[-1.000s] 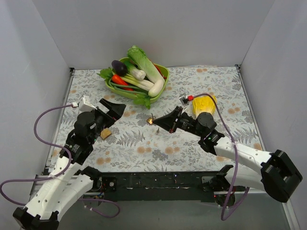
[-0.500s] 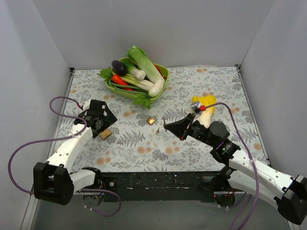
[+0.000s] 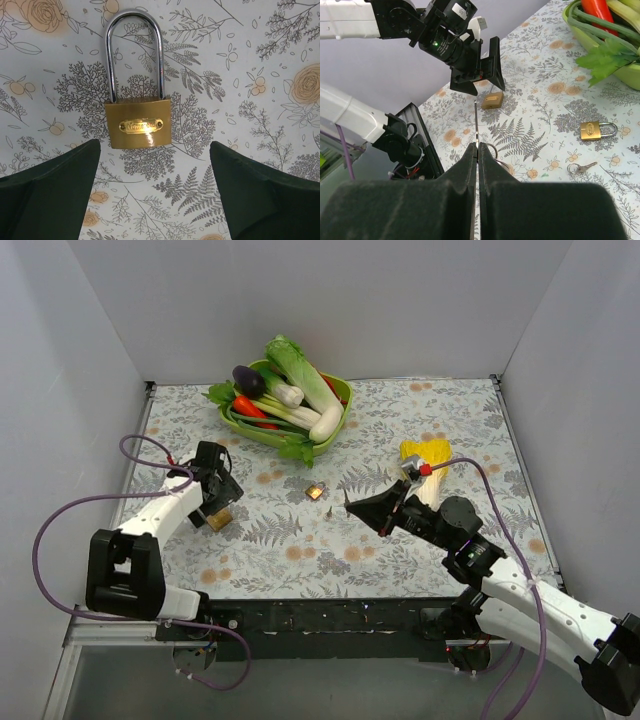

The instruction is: Unlock with the key

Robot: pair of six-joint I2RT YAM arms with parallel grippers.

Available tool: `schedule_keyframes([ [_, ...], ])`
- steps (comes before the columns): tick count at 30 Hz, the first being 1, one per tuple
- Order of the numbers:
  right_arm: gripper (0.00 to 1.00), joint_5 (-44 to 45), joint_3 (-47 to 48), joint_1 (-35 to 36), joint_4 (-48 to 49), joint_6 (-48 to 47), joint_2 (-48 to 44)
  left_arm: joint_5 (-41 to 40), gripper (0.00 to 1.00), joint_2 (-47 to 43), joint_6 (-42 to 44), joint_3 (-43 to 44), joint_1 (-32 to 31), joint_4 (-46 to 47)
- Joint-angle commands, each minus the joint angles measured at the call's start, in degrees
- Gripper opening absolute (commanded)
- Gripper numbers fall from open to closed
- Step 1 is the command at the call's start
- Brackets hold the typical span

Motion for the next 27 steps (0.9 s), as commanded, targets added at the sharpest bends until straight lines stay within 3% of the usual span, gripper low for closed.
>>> schedule_keyframes([
  [1,0.01,-0.4,-1.2,-0.2,1.9,0.2,-1.6,-0.5,0.90,0.8,-0.3,-1.0,1.3,3.3],
  [12,0.01,-0.3,-1.4,-0.2,1.4,-0.1,-1.3,1.8,0.85,5.1,1.8,-4.0,4.5,8.8],
  [27,0.01,-1.0,-1.4,-0.3,2.6,0.5,0.8,2.4,0.69,8.9,3.9,-5.8,5.5,11.6],
])
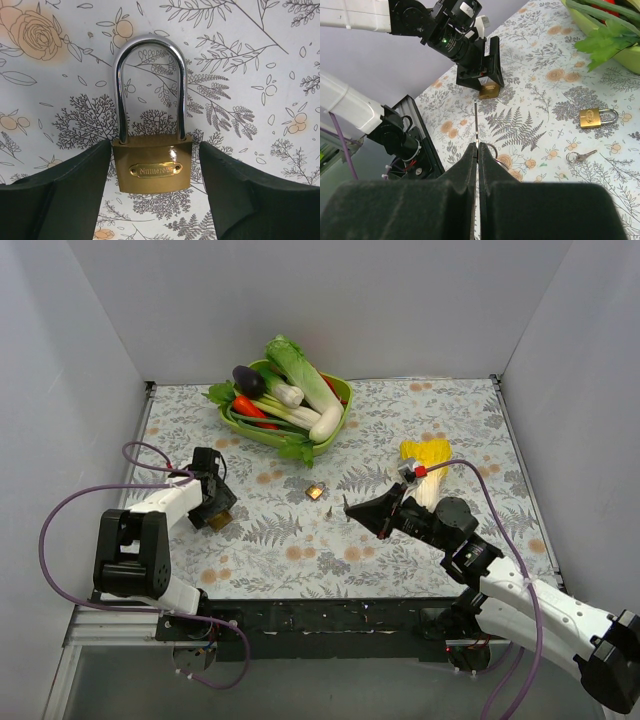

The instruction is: Unlock with the key

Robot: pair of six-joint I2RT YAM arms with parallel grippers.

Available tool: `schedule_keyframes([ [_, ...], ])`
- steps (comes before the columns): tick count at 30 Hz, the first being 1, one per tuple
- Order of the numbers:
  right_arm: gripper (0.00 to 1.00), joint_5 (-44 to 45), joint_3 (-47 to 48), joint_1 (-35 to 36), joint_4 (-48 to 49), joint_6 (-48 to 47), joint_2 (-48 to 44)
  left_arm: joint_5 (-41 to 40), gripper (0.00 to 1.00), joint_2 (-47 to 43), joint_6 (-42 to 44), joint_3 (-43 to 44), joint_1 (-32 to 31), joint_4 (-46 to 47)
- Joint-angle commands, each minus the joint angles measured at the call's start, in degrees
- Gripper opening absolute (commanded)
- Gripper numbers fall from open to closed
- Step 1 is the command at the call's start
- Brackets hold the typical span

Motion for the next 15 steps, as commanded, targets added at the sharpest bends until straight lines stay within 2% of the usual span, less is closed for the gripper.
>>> schedule_keyframes([
  [1,0.01,-0.7,0.2,-0.3,3.0,0.3,0.2,1.0,0.69,1.6,0.0,-2.1,0.8,1.6],
  [8,0.01,-0.5,0.4,-0.2,3.1,0.3,0.3,3.6,0.69,-3.3,-1.6,-7.3,0.9,5.9],
  [15,0.01,-0.8,0.5,-0.2,3.2,0.3,0.7,9.2,0.68,-2.0,-3.7,-9.8,1.0,7.4],
])
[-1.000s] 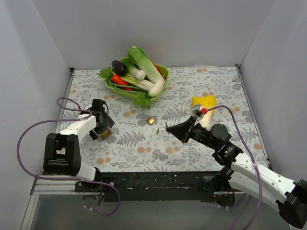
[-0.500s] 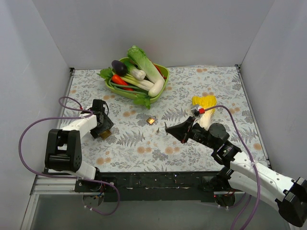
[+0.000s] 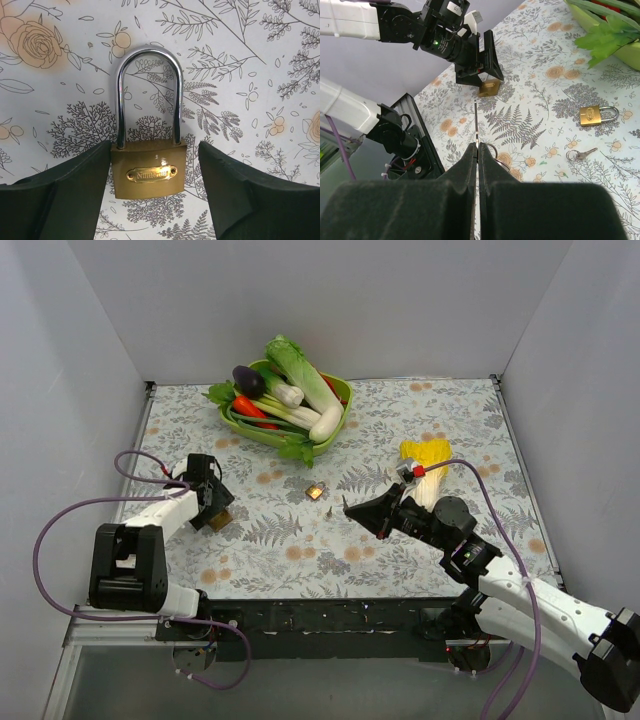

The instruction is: Unlock with the key

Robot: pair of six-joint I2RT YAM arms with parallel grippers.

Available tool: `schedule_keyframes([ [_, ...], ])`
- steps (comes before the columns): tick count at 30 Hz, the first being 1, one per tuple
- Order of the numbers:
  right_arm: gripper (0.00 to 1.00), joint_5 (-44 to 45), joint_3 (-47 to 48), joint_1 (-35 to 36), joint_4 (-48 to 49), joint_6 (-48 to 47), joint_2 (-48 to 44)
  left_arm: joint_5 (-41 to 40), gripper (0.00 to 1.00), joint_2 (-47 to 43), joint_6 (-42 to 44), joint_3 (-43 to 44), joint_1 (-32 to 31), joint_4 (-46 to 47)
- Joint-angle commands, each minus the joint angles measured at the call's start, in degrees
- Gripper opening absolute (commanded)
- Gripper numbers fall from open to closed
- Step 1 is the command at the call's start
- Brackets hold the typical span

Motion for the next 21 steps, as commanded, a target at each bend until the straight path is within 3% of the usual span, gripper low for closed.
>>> schedule_keyframes([
  [1,0.01,-0.5,0.4,-0.2,3.1,0.3,-0.1,7.9,0.69,1.9,-3.1,-4.8,0.1,0.4],
  [21,0.01,-0.5,-0.5,-0.2,4.3,1.3,0.4,4.7,0.67,1.9,0.9,0.6,0.2,-10.7],
])
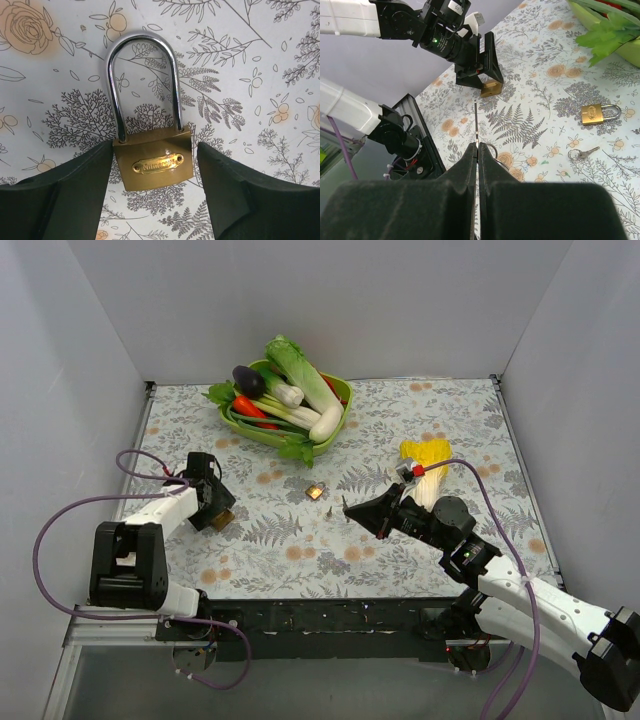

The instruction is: Unlock with the key

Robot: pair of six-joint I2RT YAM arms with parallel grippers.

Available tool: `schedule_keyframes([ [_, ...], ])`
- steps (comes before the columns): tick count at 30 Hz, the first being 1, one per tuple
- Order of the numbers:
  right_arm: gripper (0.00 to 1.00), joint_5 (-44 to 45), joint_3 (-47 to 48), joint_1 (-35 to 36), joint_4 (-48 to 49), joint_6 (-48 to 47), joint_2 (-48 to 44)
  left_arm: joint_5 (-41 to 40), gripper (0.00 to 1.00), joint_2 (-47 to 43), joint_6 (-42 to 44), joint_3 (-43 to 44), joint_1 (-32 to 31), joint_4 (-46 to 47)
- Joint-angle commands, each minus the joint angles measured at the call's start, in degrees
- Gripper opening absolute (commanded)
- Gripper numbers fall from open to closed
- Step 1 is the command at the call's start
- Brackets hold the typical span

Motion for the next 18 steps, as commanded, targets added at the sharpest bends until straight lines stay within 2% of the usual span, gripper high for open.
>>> schedule_keyframes([
  [1,0.01,-0.6,-0.4,-0.2,4.0,0.7,-0.2,2.1,0.67,1.6,1.0,-0.5,-0.2,-7.8],
  [8,0.01,-0.2,-1.1,-0.2,4.1,0.9,-1.3,2.5,0.64,3.2,2.0,0.5,-0.2,-9.1],
  [15,0.01,0.4,-1.4,-0.2,2.9,0.5,-2.3,2.3,0.54,5.8,3.3,2.0,-0.2,-8.9],
  [18,0.01,0.6,-1.4,-0.2,2.8,0.5,-2.2,3.0,0.47,6.2,3.8,2.0,-0.2,-8.6],
])
